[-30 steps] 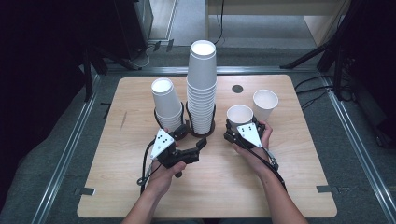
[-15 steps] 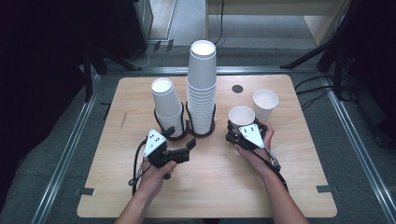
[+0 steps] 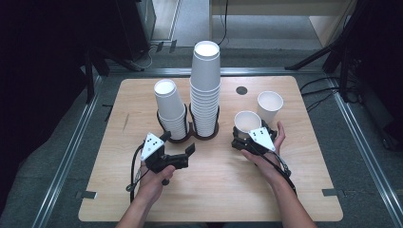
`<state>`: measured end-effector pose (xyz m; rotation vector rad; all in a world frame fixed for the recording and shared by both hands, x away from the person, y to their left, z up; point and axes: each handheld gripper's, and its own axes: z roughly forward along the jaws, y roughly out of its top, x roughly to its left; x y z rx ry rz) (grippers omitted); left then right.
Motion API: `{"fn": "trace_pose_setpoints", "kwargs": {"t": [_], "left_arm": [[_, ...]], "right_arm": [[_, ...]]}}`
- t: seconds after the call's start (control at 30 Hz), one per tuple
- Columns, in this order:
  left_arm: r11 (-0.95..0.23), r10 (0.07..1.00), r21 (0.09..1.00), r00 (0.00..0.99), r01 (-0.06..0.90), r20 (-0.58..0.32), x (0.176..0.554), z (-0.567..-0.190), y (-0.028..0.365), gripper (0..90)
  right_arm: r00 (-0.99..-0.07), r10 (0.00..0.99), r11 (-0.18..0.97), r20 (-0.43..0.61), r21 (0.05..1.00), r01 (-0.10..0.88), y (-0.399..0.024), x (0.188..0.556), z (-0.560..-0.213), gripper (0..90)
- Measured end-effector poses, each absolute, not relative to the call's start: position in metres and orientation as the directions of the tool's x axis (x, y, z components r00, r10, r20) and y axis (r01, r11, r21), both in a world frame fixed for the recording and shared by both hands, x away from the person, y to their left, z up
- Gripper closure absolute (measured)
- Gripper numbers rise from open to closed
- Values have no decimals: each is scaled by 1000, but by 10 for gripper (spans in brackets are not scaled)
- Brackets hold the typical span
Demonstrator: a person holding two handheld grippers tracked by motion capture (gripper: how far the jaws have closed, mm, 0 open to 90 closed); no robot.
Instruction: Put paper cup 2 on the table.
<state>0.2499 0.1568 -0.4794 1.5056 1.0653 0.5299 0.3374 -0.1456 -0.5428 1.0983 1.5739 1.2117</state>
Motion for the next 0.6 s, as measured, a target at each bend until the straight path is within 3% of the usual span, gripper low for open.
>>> {"fn": "trace_pose_setpoints", "kwargs": {"t": [0.6], "left_arm": [[79,873,939,431,336,-228,238,-488,174,0]], "right_arm": [[-291,950,153,-114,982,114,-164,308,-535,0]]}}
